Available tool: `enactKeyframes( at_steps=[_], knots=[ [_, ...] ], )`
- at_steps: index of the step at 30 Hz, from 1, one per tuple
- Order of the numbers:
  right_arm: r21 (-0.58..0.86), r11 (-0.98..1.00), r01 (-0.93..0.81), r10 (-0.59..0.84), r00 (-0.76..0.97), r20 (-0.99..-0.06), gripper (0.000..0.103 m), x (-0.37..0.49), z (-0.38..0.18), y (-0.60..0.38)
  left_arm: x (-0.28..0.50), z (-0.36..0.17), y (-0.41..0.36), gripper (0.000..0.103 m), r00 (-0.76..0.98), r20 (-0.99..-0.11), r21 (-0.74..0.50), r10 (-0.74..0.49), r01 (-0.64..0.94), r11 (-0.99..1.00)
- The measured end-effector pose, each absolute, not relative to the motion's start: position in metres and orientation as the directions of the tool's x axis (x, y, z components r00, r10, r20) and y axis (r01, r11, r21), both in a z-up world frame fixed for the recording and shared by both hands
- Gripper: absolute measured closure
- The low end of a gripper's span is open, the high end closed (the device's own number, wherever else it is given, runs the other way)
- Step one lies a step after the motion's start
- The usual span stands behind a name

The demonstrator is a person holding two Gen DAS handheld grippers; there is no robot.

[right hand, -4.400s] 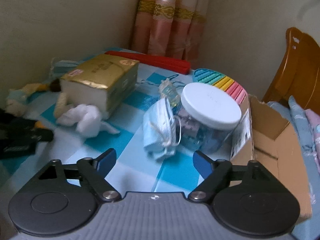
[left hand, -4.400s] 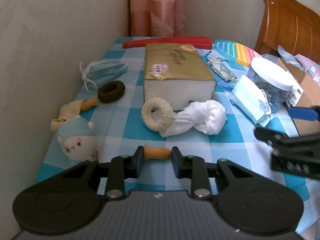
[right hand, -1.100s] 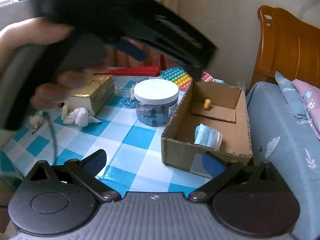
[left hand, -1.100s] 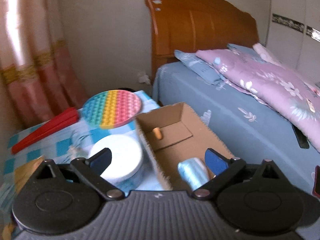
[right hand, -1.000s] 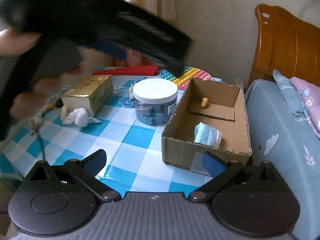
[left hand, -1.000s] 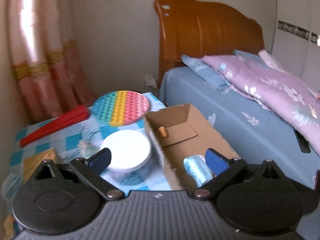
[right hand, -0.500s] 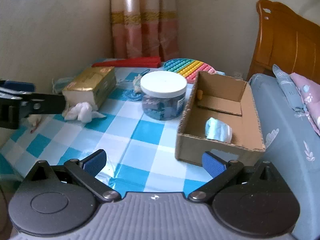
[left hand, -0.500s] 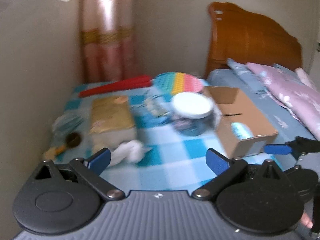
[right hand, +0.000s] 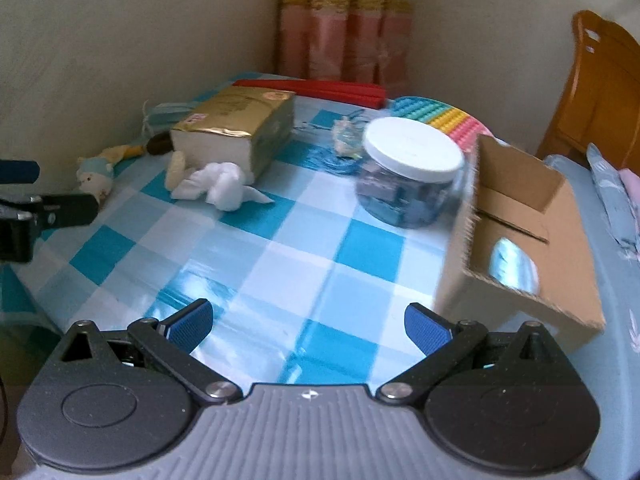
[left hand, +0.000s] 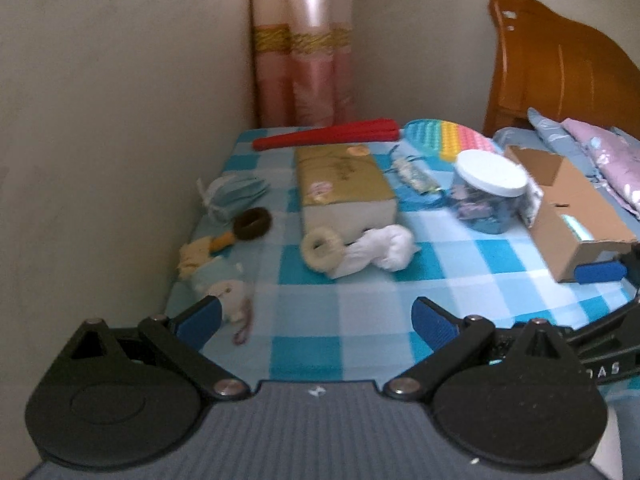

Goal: Organize soft objects
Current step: 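Move both tools back over the table toward the white knotted cloth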

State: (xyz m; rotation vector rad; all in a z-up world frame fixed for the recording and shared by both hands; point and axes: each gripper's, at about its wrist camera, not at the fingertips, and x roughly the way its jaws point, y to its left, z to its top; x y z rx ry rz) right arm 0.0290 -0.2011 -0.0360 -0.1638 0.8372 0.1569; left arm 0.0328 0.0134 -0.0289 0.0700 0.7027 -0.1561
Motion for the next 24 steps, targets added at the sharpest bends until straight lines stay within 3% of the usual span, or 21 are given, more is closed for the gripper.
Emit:
enactKeyframes(
  at_steps=[24],
  knots=[
    [-0.073,0.935,-0.348,0.159,0.594,-0.789,0.000,0.132,-0.084,-0.120,0.069,-0.064,0.057,0.002,0.692,-0.722,0.001,-0.024,0.036,0.999]
  ],
)
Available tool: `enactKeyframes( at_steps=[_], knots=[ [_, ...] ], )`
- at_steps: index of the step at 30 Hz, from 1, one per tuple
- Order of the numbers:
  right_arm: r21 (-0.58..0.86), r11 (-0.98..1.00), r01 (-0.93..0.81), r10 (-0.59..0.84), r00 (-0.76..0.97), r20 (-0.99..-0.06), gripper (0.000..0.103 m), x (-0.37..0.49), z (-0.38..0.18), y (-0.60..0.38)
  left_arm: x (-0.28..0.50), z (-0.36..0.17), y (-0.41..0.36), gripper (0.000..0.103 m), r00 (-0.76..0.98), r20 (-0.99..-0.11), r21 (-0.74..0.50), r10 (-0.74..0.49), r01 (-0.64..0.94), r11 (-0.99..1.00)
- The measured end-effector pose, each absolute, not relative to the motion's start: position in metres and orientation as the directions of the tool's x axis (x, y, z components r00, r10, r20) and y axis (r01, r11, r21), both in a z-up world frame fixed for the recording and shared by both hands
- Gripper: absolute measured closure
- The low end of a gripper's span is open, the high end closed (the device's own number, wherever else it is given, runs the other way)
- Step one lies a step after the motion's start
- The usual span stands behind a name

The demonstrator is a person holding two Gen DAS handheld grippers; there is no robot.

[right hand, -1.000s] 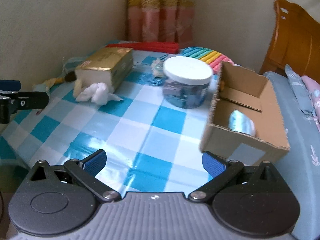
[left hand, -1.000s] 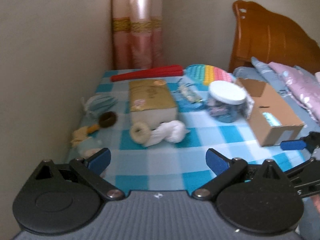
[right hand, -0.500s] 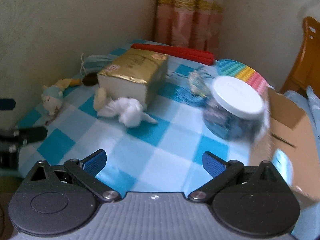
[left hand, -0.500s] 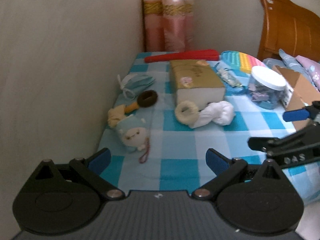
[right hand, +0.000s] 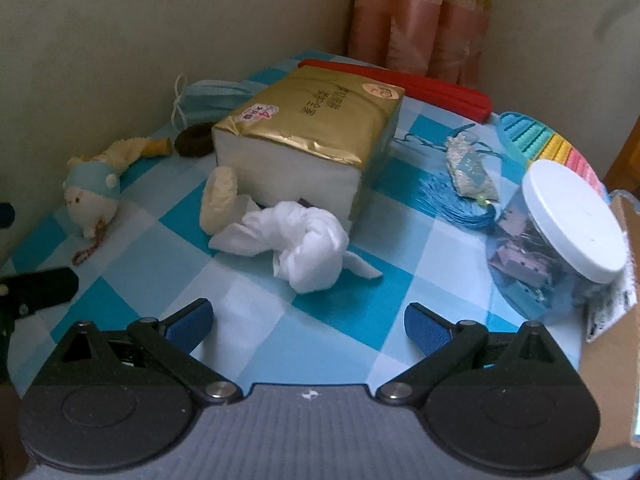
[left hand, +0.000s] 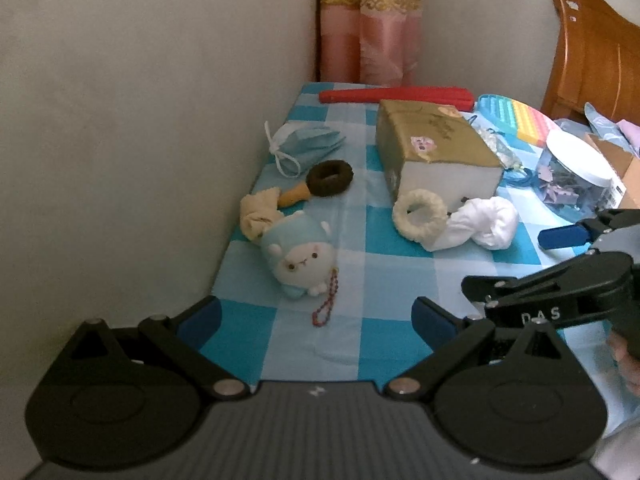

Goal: Organize soft objects
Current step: 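Move both tools back over the table toward the white knotted cloth, then grasp the white knotted cloth with the right tool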

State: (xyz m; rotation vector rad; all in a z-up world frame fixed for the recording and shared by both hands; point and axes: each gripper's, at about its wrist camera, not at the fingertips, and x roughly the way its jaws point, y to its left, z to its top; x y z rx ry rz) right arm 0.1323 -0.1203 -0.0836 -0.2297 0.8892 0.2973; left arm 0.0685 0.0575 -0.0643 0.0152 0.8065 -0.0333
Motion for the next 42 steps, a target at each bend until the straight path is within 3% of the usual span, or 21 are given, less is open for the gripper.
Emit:
enactKeyframes(
  at_steps=[4,21,29,31,34,42],
  knots=[
    [-0.024,0.936,-0.351,0.199,0.584,-0.787,0.000,0.141,-0.087,-0.123,0.069,-0.065,0.058,0.002,0.691,-0.723,-0.006,-0.029,0.036,0.999],
    [-0.070,0.918,-0.390,0.227,0.663,-0.713,0.001,0.143,-0.085,-0.114,0.074,-0.070,0.057,0.002,0.675,-0.736,-0.033,-0.050,0.038,0.999],
    [-0.100,0.905,-0.413,0.230,0.674,-0.702,0.029,0.144,-0.077,-0.108,0.076,-0.072,0.055,0.002,0.669,-0.741,-0.033,-0.056,0.047,0.998],
    [-0.094,0.906,-0.413,0.234,0.673,-0.702,0.045,0.143,-0.077,-0.109,0.077,-0.073,0.054,0.002,0.669,-0.742,-0.029,-0.051,0.045,0.999],
    [-0.096,0.905,-0.414,0.230,0.667,-0.708,0.060,0.140,-0.076,-0.110,0.077,-0.072,0.053,0.002,0.673,-0.738,-0.026,-0.046,0.041,0.999],
    [-0.071,0.911,-0.405,0.240,0.664,-0.708,0.063,0.127,-0.067,-0.120,0.085,-0.072,0.051,0.002,0.681,-0.731,-0.010,-0.032,0.036,0.999]
  ],
)
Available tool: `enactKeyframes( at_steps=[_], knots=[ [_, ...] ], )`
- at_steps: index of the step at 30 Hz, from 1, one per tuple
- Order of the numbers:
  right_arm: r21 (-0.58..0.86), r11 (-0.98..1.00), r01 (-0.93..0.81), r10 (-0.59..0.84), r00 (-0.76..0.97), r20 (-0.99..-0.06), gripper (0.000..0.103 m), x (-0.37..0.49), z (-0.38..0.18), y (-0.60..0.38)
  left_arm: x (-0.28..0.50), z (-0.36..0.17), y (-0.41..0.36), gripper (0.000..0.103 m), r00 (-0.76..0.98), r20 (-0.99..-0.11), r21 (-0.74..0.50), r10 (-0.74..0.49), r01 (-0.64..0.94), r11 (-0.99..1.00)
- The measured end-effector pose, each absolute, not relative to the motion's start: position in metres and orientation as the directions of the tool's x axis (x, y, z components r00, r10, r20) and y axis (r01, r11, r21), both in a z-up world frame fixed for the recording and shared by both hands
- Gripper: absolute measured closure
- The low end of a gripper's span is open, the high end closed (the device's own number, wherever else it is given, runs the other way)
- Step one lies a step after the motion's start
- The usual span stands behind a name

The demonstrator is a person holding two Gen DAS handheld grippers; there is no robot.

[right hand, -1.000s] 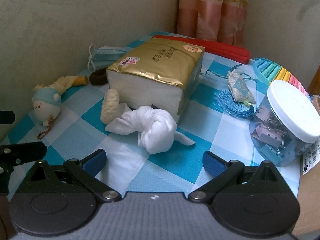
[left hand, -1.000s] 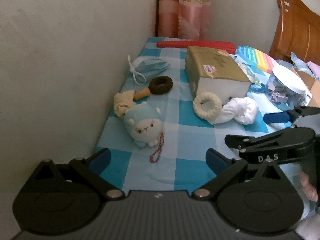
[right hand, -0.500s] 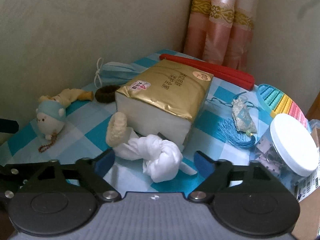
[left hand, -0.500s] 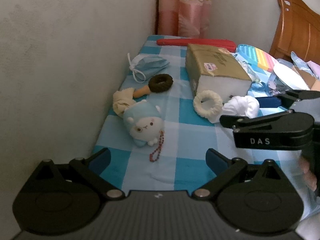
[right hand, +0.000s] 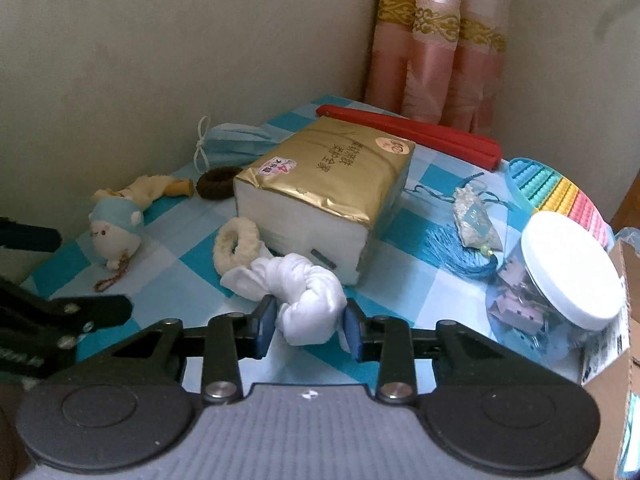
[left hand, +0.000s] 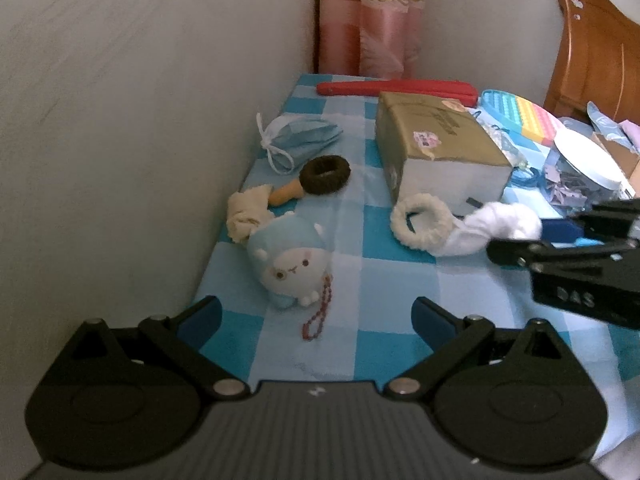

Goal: Organize soft objects
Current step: 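Grasp the white knotted cloth with the right tool, then grasp the plush sheep toy with the left tool while the right lifts the white cloth, then carry the white cloth into the box and open the right tool while the left carries the sheep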

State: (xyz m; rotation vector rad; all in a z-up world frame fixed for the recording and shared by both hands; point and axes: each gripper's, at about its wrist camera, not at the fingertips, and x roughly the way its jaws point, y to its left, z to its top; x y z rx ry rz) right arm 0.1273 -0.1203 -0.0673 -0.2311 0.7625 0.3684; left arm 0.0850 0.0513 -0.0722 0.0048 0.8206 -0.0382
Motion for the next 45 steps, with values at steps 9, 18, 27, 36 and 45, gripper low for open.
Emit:
enactKeyframes(
  at_steps=[9,18,27,36,45],
  knots=[
    [-0.059,0.911,-0.407,0.244,0.649,-0.721,0.062,0.111,-0.065,-0.129,0.102,-0.076,0.053,0.009,0.684,-0.729,-0.016,0.002,-0.020,1.000],
    [-0.037,0.895,-0.444,0.289,0.642,-0.710,0.030,0.113,-0.068,-0.130,0.115,-0.078,0.055,0.014,0.675,-0.737,-0.034,0.015,-0.060,0.998],
    [-0.060,0.868,-0.493,0.303,0.622,-0.722,0.035,0.121,-0.077,-0.123,0.123,-0.083,0.058,0.038,0.666,-0.745,-0.037,0.043,-0.106,0.994],
    [-0.037,0.874,-0.485,0.310,0.614,-0.726,0.065,0.119,-0.074,-0.128,0.123,-0.083,0.056,0.059,0.669,-0.742,-0.045,0.039,-0.107,0.993],
    [-0.027,0.891,-0.454,0.302,0.635,-0.711,0.065,0.098,-0.060,-0.140,0.095,-0.065,0.049,0.060,0.672,-0.741,-0.036,0.013,-0.058,0.998]
  ],
)
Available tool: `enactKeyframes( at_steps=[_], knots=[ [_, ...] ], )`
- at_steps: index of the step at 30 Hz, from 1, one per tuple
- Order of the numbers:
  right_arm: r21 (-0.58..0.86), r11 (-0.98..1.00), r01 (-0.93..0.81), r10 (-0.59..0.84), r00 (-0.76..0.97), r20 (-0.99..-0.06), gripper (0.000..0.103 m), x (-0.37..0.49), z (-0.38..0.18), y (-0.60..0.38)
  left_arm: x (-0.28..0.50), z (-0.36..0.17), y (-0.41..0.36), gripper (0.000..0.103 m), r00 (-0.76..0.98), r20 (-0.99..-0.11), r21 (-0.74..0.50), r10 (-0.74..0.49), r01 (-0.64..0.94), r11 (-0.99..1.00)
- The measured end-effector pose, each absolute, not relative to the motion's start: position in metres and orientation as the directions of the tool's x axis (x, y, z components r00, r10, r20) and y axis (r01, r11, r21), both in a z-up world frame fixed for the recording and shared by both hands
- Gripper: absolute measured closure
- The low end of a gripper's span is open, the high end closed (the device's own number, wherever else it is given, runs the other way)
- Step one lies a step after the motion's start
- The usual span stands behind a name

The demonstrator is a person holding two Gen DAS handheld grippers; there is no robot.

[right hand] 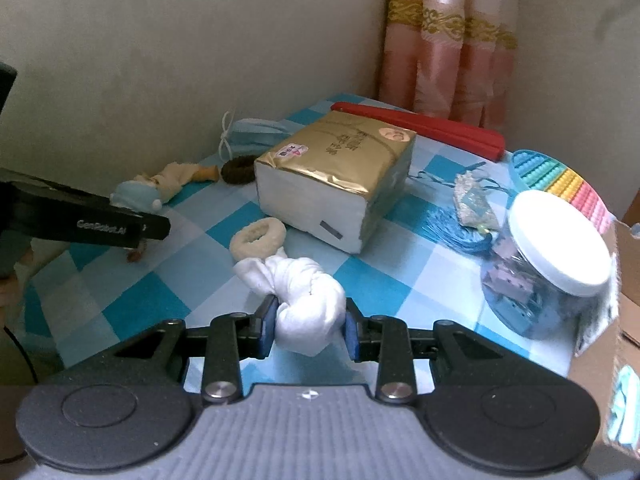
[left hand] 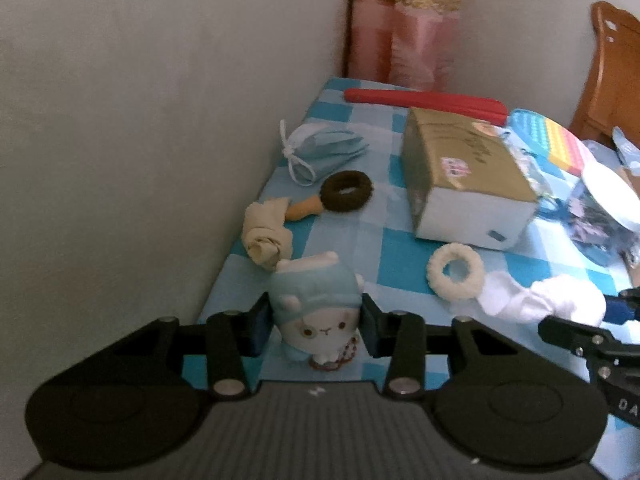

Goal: Organize soft objects
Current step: 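Carry the white cloth into the box and open the right tool while the left carries the sheep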

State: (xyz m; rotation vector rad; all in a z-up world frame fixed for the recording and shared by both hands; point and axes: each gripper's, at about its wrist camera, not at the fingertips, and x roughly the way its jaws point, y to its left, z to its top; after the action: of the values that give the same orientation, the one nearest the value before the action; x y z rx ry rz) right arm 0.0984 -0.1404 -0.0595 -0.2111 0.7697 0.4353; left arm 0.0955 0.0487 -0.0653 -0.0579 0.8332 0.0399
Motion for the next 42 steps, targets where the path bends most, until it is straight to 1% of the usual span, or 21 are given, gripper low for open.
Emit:
enactKeyframes(
  at_steps=[9,15,20,24,29,36,38,39,40,42],
  knots=[
    [-0.033,0.914,-0.404,0.271,0.669,-0.692,0.065,0.066,-0.042,-0.163,0.065,-0.040,0.027,0.060,0.675,-0.736,-0.025,-0.059,0.060,0.998],
    [-0.063,0.932,-0.358,0.232,0.719,-0.655,0.065,0.045,-0.021,-0.188,0.051,-0.025,0.008,0.060,0.681,-0.726,-0.014,-0.093,0.121,0.993],
    [-0.082,0.958,-0.276,0.170,0.770,-0.615,0.065,0.037,-0.003,-0.222,0.047,-0.016,-0.008,0.060,0.692,-0.711,-0.014,-0.124,0.162,0.987],
    [-0.087,0.977,-0.197,0.108,0.797,-0.594,0.065,0.040,0.009,-0.254,0.044,-0.015,-0.021,0.060,0.690,-0.708,-0.015,-0.150,0.197,0.980],
    [-0.101,0.988,-0.117,0.038,0.818,-0.575,0.065,0.054,0.016,-0.290,0.046,-0.022,-0.037,0.060,0.665,-0.726,-0.020,-0.176,0.235,0.972],
    [-0.150,0.988,-0.028,-0.065,0.813,-0.579,0.065,0.098,0.012,-0.329,0.050,-0.029,-0.049,0.060,0.644,-0.744,-0.012,-0.181,0.258,0.966],
    [-0.154,0.988,0.000,-0.092,0.803,-0.589,0.063,0.112,0.008,-0.340,0.053,-0.032,-0.052,0.060,0.636,-0.750,-0.010,-0.181,0.263,0.965],
    [-0.154,0.988,0.012,-0.103,0.796,-0.597,0.056,0.118,0.005,-0.345,0.054,-0.033,-0.053,0.060,0.633,-0.753,-0.008,-0.180,0.264,0.964],
    [-0.151,0.988,0.023,-0.111,0.788,-0.605,0.043,0.124,0.001,-0.349,0.056,-0.034,-0.054,0.060,0.630,-0.756,-0.006,-0.179,0.266,0.964],
    [-0.137,0.990,0.027,-0.108,0.771,-0.627,0.035,0.133,-0.005,-0.357,0.058,-0.035,-0.056,0.060,0.626,-0.759,-0.007,-0.180,0.269,0.963]
  ],
)
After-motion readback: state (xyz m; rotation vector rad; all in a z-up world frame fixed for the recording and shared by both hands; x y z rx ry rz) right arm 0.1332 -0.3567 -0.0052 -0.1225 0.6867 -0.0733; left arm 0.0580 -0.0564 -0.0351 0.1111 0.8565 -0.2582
